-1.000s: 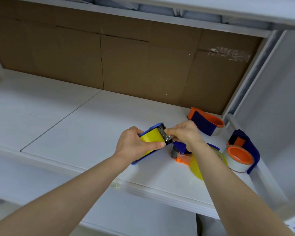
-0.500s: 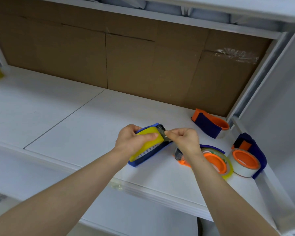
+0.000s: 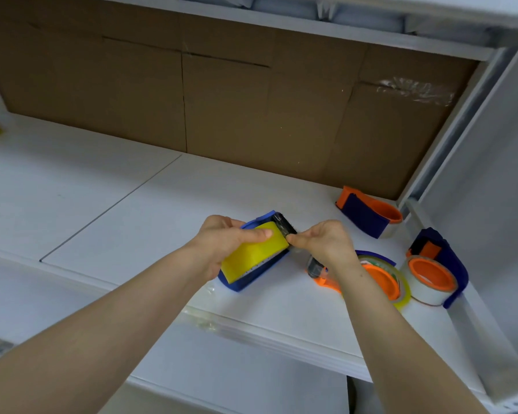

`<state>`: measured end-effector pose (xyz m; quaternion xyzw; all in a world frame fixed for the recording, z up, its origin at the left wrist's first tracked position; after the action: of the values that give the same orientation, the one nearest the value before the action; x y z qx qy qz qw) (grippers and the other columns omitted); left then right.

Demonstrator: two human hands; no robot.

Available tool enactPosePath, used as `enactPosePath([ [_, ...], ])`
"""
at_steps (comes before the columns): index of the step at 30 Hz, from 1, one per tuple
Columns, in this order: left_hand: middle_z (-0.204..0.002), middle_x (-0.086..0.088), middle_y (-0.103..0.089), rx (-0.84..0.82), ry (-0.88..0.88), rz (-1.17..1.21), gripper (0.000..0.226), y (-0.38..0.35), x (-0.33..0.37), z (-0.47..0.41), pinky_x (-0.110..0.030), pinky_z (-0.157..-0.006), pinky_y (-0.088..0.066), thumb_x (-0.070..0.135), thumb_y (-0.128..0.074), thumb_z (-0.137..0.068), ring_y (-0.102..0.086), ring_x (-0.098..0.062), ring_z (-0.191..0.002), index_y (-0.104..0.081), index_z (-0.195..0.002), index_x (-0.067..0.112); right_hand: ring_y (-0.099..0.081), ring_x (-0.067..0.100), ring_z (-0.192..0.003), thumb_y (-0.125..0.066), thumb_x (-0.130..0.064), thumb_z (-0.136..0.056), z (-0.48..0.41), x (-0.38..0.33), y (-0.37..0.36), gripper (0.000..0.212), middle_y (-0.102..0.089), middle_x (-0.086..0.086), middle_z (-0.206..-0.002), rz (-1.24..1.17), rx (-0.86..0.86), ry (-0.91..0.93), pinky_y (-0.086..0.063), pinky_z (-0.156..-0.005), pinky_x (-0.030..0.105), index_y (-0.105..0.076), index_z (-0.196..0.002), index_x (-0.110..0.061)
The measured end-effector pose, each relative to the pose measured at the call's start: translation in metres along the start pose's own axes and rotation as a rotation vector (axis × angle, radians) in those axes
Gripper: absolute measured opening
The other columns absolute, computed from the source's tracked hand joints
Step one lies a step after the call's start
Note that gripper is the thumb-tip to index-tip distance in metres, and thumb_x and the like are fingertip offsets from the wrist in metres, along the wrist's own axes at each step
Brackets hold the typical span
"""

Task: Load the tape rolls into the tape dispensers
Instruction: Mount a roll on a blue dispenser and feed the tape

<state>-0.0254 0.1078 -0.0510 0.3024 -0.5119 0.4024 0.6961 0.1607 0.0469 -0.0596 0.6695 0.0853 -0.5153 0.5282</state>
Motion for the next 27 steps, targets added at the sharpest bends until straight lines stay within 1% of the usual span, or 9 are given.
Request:
enactPosePath([
  [2, -0.079, -0.004, -0.064, 0.008, -0.004, -0.009, 0.034, 0.000, -0.002, 0.000, -0.024, -0.052, -0.045, 0.016, -0.082, -0.067, -0.060, -0.016, -0.066, -0.058, -0.088, 0.008, -0.060, 0.024, -0.087, -0.077, -0.043, -0.068, -0.008, 0.008, -0.001, 0.032, -0.068, 0.004, -0.075, 0.101, -0.036, -0.081, -0.044, -0.091, 0.042, -0.075, -0.076, -0.012],
  [4, -0.080, -0.005, -0.064, 0.019, -0.004, -0.009, 0.037, 0.000, -0.004, 0.000, -0.025, -0.055, -0.046, 0.016, -0.084, -0.064, -0.060, -0.017, -0.067, -0.059, -0.091, 0.008, -0.059, 0.028, -0.091, -0.080, -0.044, -0.061, -0.013, 0.013, -0.004, 0.041, -0.064, 0.006, -0.077, 0.151, -0.096, -0.132, -0.043, -0.096, 0.047, -0.074, -0.079, -0.008],
  [8, -0.076, -0.003, -0.062, 0.016, -0.016, -0.020, 0.035, -0.004, -0.003, 0.001, -0.024, -0.052, -0.043, 0.015, -0.085, -0.063, -0.058, -0.015, -0.064, -0.057, -0.084, 0.010, -0.051, 0.027, -0.079, -0.084, -0.047, -0.056, -0.016, 0.011, -0.006, 0.048, -0.052, 0.006, -0.069, 0.251, -0.181, -0.169, -0.039, -0.082, 0.042, -0.060, -0.072, -0.008],
  [11, -0.075, -0.002, -0.062, 0.013, -0.033, -0.043, 0.037, -0.004, -0.002, 0.002, -0.023, -0.052, -0.042, 0.015, -0.085, -0.063, -0.057, -0.014, -0.063, -0.057, -0.086, 0.010, -0.051, 0.024, -0.076, -0.086, -0.049, -0.054, -0.019, 0.006, -0.006, 0.053, -0.054, 0.007, -0.073, 0.307, -0.212, -0.168, -0.044, -0.083, 0.041, -0.053, -0.071, -0.010],
  [14, -0.078, -0.004, -0.063, -0.006, -0.054, -0.075, 0.039, -0.003, -0.002, 0.001, -0.024, -0.056, -0.044, 0.019, -0.085, -0.063, -0.058, -0.016, -0.065, -0.057, -0.088, 0.009, -0.048, 0.017, -0.066, -0.087, -0.038, -0.060, -0.019, 0.001, -0.004, 0.046, -0.054, 0.006, -0.072, 0.245, -0.237, -0.185, -0.044, -0.065, 0.030, -0.056, -0.071, -0.006],
  [18, -0.083, -0.006, -0.062, -0.058, -0.084, -0.160, 0.031, -0.009, -0.002, 0.002, -0.023, -0.059, -0.043, 0.023, -0.084, -0.066, -0.056, -0.016, -0.069, -0.056, -0.077, 0.013, -0.055, 0.020, -0.075, -0.086, -0.023, -0.065, -0.019, 0.009, -0.002, 0.043, -0.061, 0.013, -0.085, 0.181, -0.336, -0.222, -0.047, -0.069, 0.033, -0.065, -0.092, 0.003],
  [21, -0.082, -0.006, -0.062, -0.077, -0.096, -0.178, 0.031, -0.011, -0.003, 0.003, -0.023, -0.059, -0.043, 0.023, -0.084, -0.066, -0.056, -0.016, -0.069, -0.057, -0.076, 0.013, -0.058, 0.027, -0.081, -0.081, -0.012, -0.069, -0.018, 0.011, 0.000, 0.037, -0.063, 0.017, -0.091, 0.148, -0.375, -0.218, -0.049, -0.073, 0.035, -0.065, -0.097, 0.006],
  [24, -0.082, -0.008, -0.061, -0.073, -0.105, -0.191, 0.032, -0.012, -0.002, 0.003, -0.026, -0.061, -0.043, 0.021, -0.084, -0.064, -0.056, -0.019, -0.070, -0.057, -0.078, 0.011, -0.055, 0.024, -0.073, -0.079, -0.009, -0.071, -0.019, 0.005, -0.001, 0.028, -0.062, 0.016, -0.083, 0.176, -0.318, -0.173, -0.046, -0.064, 0.030, -0.065, -0.091, 0.005],
  [27, -0.082, -0.008, -0.059, -0.068, -0.110, -0.196, 0.035, -0.010, -0.001, 0.002, -0.024, -0.060, -0.041, 0.020, -0.084, -0.064, -0.053, -0.019, -0.069, -0.057, -0.082, 0.010, -0.049, 0.020, -0.061, -0.077, -0.012, -0.072, -0.020, -0.004, 0.003, 0.028, -0.058, 0.014, -0.071, 0.213, -0.176, -0.080, -0.038, -0.056, 0.026, -0.069, -0.090, 0.009],
])
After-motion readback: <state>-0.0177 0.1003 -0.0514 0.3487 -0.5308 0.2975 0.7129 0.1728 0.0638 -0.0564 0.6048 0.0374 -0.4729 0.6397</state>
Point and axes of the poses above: each hand's wrist, its own z-axis away from the middle knuckle, its own y-axis out of the back of the hand, x = y × z, the point moved 9 cm from there along -z, towards the middle knuckle
